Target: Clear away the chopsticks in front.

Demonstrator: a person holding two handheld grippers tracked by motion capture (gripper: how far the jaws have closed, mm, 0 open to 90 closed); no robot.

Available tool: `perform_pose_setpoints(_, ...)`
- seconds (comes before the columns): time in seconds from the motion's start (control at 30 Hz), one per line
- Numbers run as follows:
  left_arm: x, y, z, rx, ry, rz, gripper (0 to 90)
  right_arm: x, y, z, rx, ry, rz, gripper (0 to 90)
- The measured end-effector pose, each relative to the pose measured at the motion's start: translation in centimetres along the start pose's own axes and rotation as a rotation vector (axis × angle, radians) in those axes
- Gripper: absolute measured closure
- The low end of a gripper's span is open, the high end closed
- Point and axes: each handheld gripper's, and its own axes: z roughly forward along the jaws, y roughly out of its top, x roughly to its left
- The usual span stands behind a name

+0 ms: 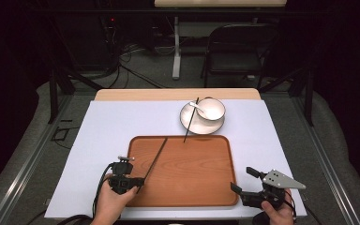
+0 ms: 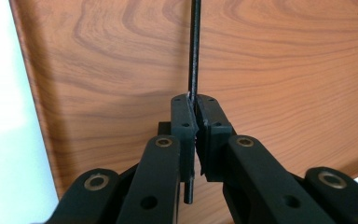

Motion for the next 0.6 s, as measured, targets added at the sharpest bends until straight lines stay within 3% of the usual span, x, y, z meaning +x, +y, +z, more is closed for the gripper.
perform_pose_setpoints(0.6,0.44,-0.14,0.62,0.023,-0.003,-0.028,85.0,-0.01,-0.01,-0.03,-0.002,0.001,0.003,14.5)
